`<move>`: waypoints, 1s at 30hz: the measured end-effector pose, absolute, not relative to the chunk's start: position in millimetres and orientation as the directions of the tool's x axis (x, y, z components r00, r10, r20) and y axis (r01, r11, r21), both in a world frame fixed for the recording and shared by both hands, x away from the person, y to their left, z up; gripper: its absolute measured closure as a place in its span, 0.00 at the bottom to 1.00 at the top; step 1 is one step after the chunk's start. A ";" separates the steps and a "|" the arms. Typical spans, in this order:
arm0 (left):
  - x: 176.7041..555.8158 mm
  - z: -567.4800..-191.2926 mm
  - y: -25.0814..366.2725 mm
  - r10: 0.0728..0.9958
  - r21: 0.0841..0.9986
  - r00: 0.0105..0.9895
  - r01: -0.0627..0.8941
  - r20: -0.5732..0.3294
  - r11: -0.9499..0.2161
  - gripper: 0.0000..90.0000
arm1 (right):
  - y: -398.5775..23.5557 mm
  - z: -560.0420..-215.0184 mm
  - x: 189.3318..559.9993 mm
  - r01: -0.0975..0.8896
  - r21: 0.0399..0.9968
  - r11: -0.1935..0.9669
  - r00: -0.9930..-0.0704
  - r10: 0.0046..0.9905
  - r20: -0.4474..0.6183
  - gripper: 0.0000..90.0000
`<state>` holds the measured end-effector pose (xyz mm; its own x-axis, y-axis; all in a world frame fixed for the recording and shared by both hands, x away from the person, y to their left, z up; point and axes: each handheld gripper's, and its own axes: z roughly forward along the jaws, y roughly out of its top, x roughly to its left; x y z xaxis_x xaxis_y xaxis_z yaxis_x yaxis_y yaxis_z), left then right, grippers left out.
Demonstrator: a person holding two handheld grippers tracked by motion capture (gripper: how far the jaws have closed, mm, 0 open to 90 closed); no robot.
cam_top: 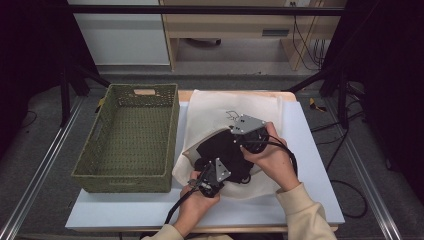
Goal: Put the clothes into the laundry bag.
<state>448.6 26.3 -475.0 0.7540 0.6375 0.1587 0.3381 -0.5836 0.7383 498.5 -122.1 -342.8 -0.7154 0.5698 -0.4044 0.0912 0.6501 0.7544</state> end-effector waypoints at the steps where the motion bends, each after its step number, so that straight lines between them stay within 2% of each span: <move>1: 449.3 -475.2 26.5 0.637 0.739 0.754 0.338 0.158 -0.583 1.00 | -122.0 -342.8 498.4 0.091 0.754 0.651 -0.716 0.569 -0.405 0.97; 13: 453.8 -475.7 24.7 0.637 0.736 0.752 0.334 0.169 -0.589 1.00 | -120.9 -343.4 497.9 0.090 0.750 0.656 -0.720 0.563 -0.406 0.97; 22: 461.2 -475.1 21.4 0.642 0.737 0.751 0.344 0.157 -0.582 1.00 | -122.4 -343.1 498.2 0.093 0.752 0.653 -0.726 0.561 -0.398 0.97; 25: 466.3 -474.1 22.2 0.648 0.744 0.751 0.359 0.128 -0.563 1.00 | -122.7 -342.9 497.9 0.095 0.753 0.651 -0.725 0.563 -0.396 0.97; 30: 470.5 -473.8 18.5 0.645 0.741 0.751 0.353 0.140 -0.571 1.00 | -123.2 -342.4 498.3 0.095 0.755 0.649 -0.725 0.565 -0.394 0.97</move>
<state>470.5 18.5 -473.8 0.7510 0.6453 0.1398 0.3532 -0.5715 0.7407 498.3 -123.2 -342.4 -0.7249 0.5649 -0.3943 0.0945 0.6485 0.7553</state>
